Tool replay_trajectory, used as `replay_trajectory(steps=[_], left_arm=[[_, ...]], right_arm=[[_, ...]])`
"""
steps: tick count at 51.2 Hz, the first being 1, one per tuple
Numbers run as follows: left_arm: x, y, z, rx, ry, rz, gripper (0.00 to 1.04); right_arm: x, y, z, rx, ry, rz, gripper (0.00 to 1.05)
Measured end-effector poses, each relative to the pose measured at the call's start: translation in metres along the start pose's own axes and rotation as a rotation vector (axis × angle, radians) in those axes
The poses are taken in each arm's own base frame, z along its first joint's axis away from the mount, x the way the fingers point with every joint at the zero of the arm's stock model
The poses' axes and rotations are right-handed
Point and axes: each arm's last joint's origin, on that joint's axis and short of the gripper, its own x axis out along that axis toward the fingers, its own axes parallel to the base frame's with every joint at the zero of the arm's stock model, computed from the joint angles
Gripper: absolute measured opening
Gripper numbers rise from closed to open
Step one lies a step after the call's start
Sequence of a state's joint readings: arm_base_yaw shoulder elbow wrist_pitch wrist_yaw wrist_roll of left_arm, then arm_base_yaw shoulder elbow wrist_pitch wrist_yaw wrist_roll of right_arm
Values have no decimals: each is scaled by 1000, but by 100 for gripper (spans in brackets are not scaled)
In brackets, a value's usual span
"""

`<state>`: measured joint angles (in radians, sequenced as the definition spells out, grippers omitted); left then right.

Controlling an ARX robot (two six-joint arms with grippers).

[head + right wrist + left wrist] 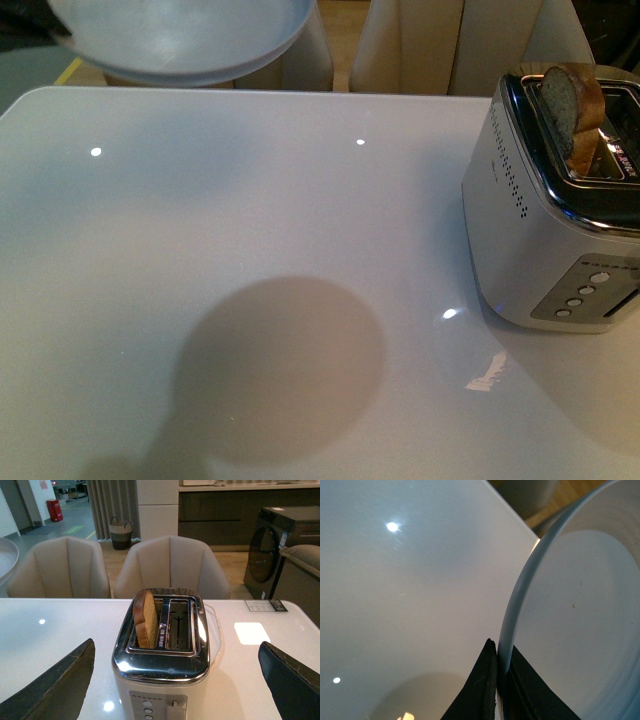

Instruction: Left arm holds plate, right arm toasts bread

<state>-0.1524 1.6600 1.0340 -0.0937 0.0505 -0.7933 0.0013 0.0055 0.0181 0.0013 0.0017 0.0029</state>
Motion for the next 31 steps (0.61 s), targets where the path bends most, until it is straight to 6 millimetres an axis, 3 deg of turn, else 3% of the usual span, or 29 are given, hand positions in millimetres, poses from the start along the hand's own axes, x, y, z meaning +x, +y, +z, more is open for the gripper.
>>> replay_trajectory(steps=[4,9,22,31], left_arm=[[31,35,14,-17,0,55,3],[62,66,14,-37,32,89,3],[108,107,-5,-68,94,105,3],[119,124,-20,-75,119,97,3]], right_arm=[[0,0,0,0,0,0,96],[0,0,0,0,0,0,96],[0,0,0,0,0,0,96],[0,0,0,0,0,0,96]])
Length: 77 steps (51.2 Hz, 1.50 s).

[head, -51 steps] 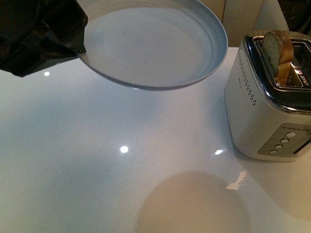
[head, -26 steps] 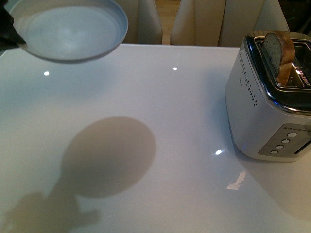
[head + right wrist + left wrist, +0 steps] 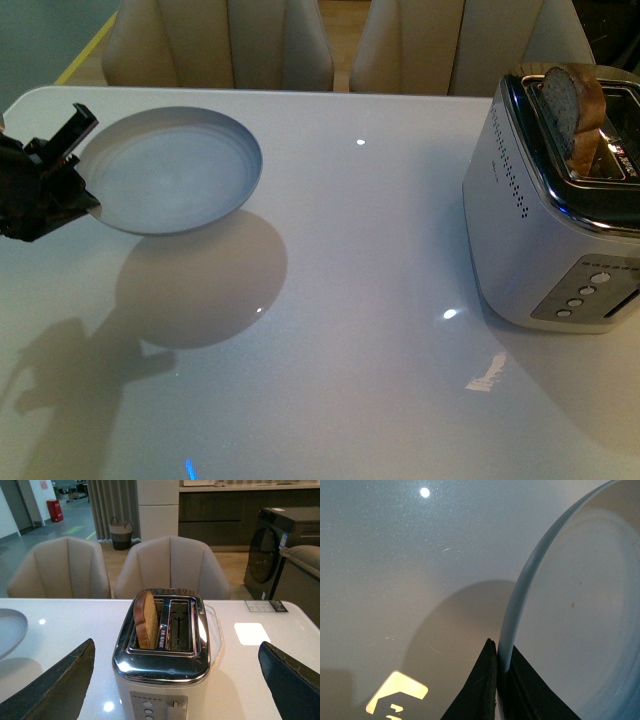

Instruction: Left arm holds plate, right arm toasts bread

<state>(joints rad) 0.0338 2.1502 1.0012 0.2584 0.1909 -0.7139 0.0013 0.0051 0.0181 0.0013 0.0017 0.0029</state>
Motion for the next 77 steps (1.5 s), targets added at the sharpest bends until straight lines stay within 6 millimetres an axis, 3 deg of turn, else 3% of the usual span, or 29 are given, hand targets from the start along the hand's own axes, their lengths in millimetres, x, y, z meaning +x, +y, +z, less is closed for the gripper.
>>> replay_trajectory(steps=[12,19,34,50,56,61,67,77], left_arm=[[22,33,-36,-6,72,24,3],[25,42,-47,-10,92,32,3],[33,61,-64,-26,117,46,3],[36,67,-69,-34,95,44,3],[35,68,-70,-34,87,40,16],[35,67,-69,-34,75,25,38],[32,66,-69,-34,65,5,53],[12,54,-59,-22,18,-49,82]], right_arm=[[0,0,0,0,0,0,96],[0,0,0,0,0,0,96],[0,0,0,0,0,0,96],[0,0,0,0,0,0,96],[0,0,0,0,0,0,96],[0,0,0,0,0,0,96],[0,0,0,0,0,0,96],[0,0,0,0,0,0,96]])
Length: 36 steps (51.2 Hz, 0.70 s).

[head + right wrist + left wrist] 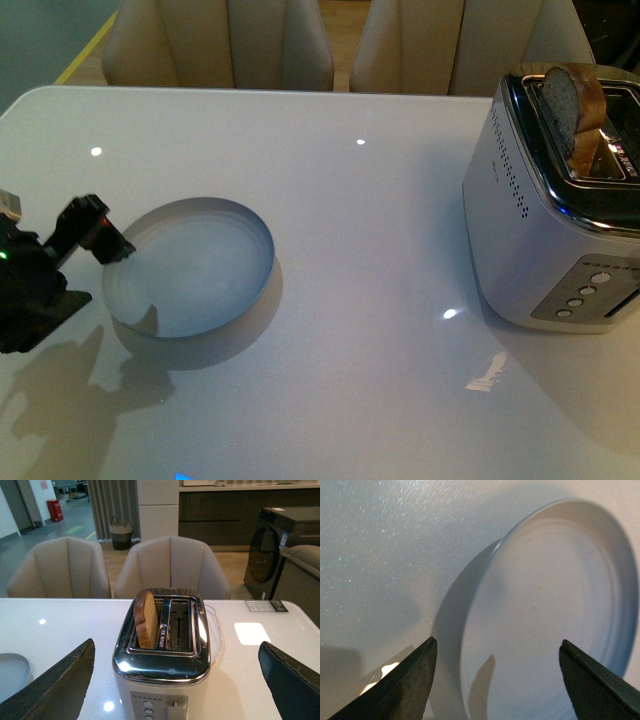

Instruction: Left arm holds plate, right arm toasts bread

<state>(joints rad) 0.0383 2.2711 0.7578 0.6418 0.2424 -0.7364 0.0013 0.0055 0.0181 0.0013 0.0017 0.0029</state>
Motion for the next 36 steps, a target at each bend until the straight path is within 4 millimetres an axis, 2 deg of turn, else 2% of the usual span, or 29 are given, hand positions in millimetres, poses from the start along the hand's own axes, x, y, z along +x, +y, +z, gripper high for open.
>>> replay_trajectory(steps=[6,13,17,21,26,31,36], left_arm=[[-23,-12,14,21,-51,-39,99],[-53,-23,29,49,-107,-41,97],[-79,-35,37,63,-153,-40,98],[-116,-61,44,94,-212,-71,98],[-161,-101,36,157,-263,-136,98],[-186,-130,24,178,-281,-182,98],[-203,-149,12,168,-300,-183,98]], right_arm=[[0,0,0,0,0,0,96],[0,0,0,0,0,0,96],[0,0,0,0,0,0,96],[0,0,0,0,0,0,96],[0,0,0,0,0,0,96],[0,0,0,0,0,0,96],[0,0,0,0,0,0,96]])
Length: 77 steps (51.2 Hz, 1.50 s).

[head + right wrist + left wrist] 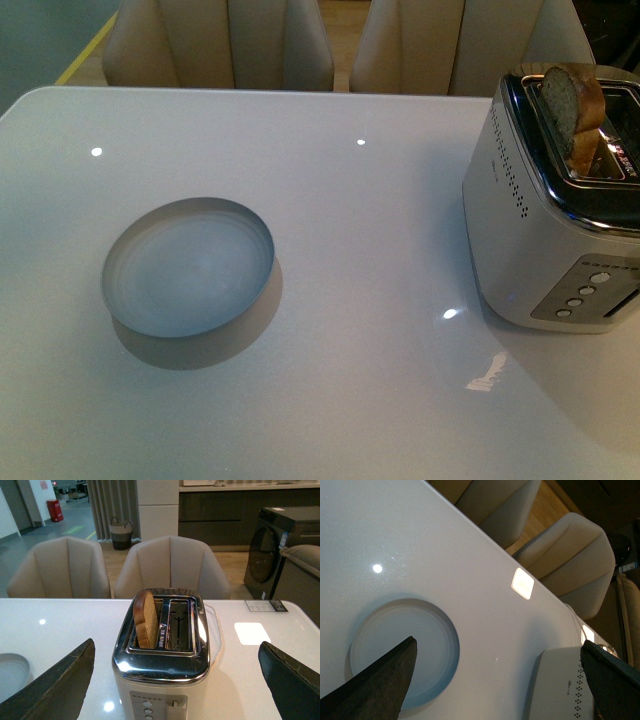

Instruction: Left arm holds plate, right arm toasts bread

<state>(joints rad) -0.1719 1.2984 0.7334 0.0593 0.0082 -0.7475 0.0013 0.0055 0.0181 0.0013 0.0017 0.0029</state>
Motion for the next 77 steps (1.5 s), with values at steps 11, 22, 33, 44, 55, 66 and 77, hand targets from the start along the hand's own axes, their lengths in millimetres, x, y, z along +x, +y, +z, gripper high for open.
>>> replay_trajectory(steps=[11,22,33,44,55,66,77], left_arm=[[-24,-30,-15,102,-244,-29,87],[-51,25,-39,615,-536,-46,37],[-69,59,-54,673,-538,-31,3],[-80,75,-62,675,-536,-26,3],[-90,91,-64,675,-538,-18,3],[-95,98,-73,678,-551,-31,3],[-101,100,-78,679,-552,-30,3]], right_arm=[[0,0,0,0,0,0,96],[0,0,0,0,0,0,96],[0,0,0,0,0,0,96],[0,0,0,0,0,0,96],[0,0,0,0,0,0,96],[0,0,0,0,0,0,96],[0,0,0,0,0,0,96]])
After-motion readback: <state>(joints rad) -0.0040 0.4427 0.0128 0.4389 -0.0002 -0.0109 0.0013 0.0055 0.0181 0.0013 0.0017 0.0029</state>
